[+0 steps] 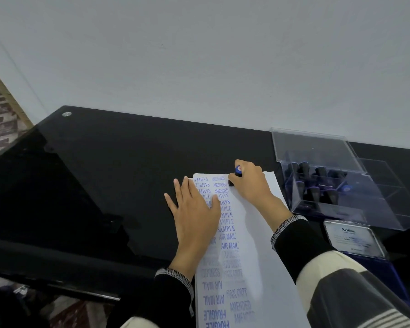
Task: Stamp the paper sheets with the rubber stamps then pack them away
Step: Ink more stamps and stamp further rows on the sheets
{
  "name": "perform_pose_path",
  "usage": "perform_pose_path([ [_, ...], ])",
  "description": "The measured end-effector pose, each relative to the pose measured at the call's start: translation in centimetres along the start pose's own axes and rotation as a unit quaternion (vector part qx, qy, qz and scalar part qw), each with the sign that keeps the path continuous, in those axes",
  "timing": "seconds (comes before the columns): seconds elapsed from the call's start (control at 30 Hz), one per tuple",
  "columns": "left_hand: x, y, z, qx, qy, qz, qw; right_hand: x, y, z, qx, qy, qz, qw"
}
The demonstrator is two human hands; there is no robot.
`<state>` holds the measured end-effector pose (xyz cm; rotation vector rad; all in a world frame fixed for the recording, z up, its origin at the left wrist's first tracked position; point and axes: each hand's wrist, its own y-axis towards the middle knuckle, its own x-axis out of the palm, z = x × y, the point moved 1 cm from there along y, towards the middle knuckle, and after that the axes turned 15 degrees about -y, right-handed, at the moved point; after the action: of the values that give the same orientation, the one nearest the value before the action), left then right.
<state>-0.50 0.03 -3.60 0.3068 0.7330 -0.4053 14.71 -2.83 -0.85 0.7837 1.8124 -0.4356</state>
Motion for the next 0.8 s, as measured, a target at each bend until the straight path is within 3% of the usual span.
perform_pose_path([
  [0.33,0.11,0.05,0.07,0.004,0.043,-0.013,0.999,-0.31,0.09,-0.09,0.001,0.013,-0.01,1.0],
  [0.8,0.07,0.39,-0.36,0.014,-0.056,0.033,0.998,0.11,-0.16,-0.08,0.007,0.011,-0.001,1.0],
])
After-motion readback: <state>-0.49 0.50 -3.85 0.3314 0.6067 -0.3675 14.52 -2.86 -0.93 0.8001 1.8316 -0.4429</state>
